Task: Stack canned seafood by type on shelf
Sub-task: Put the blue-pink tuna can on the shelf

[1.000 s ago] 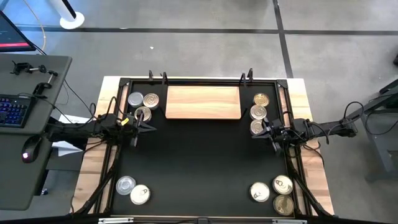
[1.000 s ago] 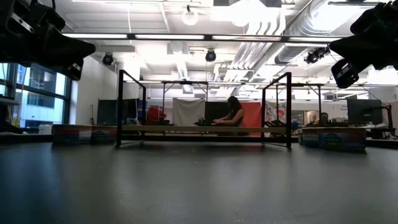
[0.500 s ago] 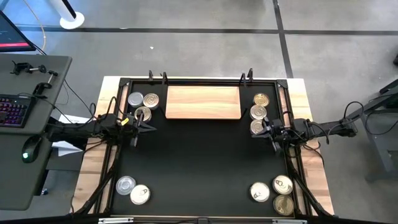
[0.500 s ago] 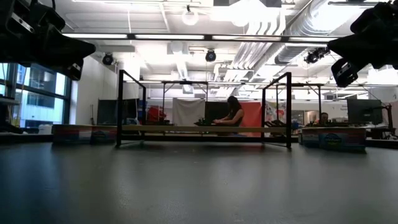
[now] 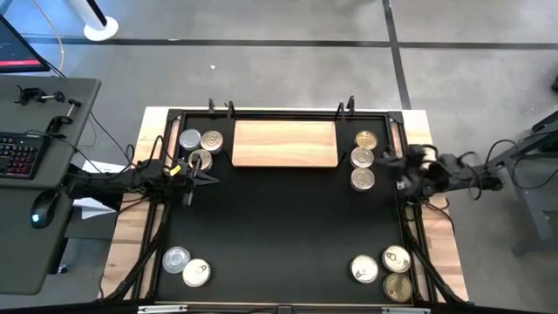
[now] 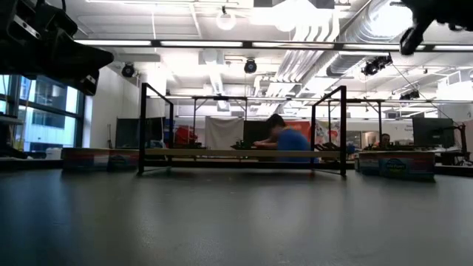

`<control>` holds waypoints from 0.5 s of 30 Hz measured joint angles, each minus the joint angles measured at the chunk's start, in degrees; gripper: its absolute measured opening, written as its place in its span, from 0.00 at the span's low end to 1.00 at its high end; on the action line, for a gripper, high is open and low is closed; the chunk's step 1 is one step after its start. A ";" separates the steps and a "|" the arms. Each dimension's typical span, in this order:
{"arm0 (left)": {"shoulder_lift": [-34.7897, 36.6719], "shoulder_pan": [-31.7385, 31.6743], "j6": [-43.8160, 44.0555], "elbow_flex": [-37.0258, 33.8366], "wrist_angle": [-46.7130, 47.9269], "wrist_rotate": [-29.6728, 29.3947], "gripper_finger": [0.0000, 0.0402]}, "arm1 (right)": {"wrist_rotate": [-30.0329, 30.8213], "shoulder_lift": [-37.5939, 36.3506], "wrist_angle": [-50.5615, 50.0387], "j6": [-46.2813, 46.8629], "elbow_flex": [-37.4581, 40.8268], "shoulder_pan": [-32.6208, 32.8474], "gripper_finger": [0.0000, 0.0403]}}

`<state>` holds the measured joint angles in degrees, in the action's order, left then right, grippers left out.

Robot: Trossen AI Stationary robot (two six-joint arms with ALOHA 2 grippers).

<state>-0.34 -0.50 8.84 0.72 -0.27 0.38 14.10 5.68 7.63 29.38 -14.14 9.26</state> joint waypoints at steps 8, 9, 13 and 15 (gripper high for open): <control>0.01 0.01 -0.01 0.01 0.00 0.00 0.00 | 6.93 18.79 -54.35 18.67 -17.79 -0.69 0.00; 0.00 0.01 0.01 0.01 -0.01 0.00 0.00 | 6.68 21.21 -59.10 23.44 -18.37 -1.07 0.00; 0.01 0.01 0.01 0.01 0.00 0.00 0.00 | 5.15 30.39 -65.42 38.95 -17.41 -2.13 0.00; -0.01 0.01 0.01 -0.01 0.00 0.00 0.00 | 7.26 35.07 -63.62 43.23 -17.37 -3.06 0.00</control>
<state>-0.35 -0.49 8.84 0.71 -0.27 0.38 21.36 40.75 -55.99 72.61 -31.51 6.20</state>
